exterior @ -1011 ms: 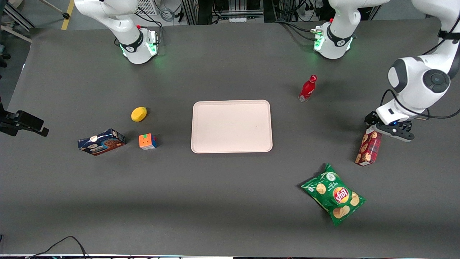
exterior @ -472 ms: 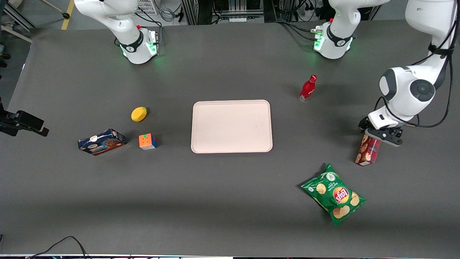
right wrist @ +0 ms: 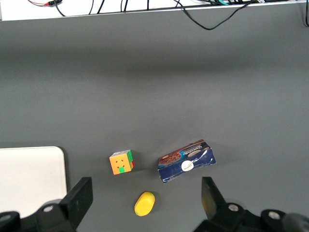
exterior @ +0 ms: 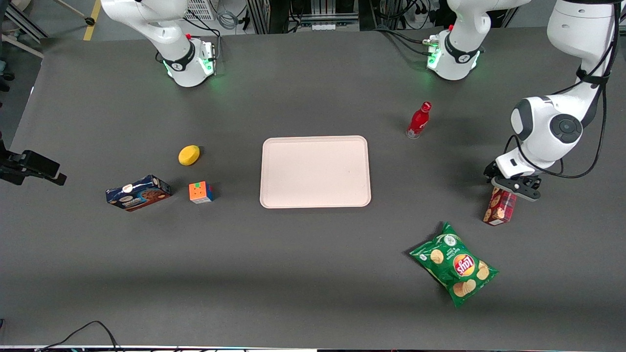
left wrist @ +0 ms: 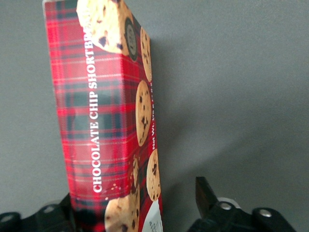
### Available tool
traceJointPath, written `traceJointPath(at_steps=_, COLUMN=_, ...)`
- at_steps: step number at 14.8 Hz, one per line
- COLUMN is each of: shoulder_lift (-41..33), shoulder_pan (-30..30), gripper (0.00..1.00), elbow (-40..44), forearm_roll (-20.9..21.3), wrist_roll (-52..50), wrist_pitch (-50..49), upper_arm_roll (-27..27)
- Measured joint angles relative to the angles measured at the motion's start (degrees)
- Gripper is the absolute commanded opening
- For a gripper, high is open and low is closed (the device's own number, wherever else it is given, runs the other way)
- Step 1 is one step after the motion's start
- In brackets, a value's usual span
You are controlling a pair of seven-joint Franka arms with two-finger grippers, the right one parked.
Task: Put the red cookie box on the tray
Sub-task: 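Close the left gripper on the box and lift it upright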
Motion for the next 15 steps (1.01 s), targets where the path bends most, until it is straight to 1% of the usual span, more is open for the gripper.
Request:
traceJointPath(at_steps=1, shoulder_lift=0.0, shoulder_pan=0.0, gripper=0.0, elbow=0.1, forearm_roll=0.0, wrist_roll=0.0, wrist_pitch=0.0, upper_arm_roll=0.0)
traceJointPath(at_steps=6, shoulder_lift=-0.1, shoulder_pan=0.0, gripper=0.0, elbow=0.8, forearm_roll=0.0, wrist_roll=0.0, wrist_pitch=0.1, upper_arm_roll=0.0)
traceJointPath(at_steps=9, shoulder_lift=-0.8, shoulder_pan=0.0, gripper=0.0, elbow=3.1, forearm_roll=0.0, wrist_roll=0.0, wrist_pitch=-0.8, upper_arm_roll=0.0)
traceJointPath(at_steps=10, shoulder_lift=-1.6, shoulder_pan=0.0, gripper=0.0, elbow=4.3, forearm_roll=0.0, wrist_roll=0.0, wrist_pitch=-2.9, upper_arm_roll=0.0)
traceJointPath(at_steps=12, shoulder_lift=-4.9, shoulder_pan=0.0, gripper=0.0, elbow=8.0, forearm_roll=-0.1, wrist_roll=0.0, wrist_pitch=-11.2, upper_arm_roll=0.0)
traceJointPath(at_steps=15, shoulder_lift=-11.4, shoulder_pan=0.0, gripper=0.0, elbow=15.5, forearm_roll=-0.5, wrist_roll=0.0, wrist_pitch=-28.2, upper_arm_roll=-0.1)
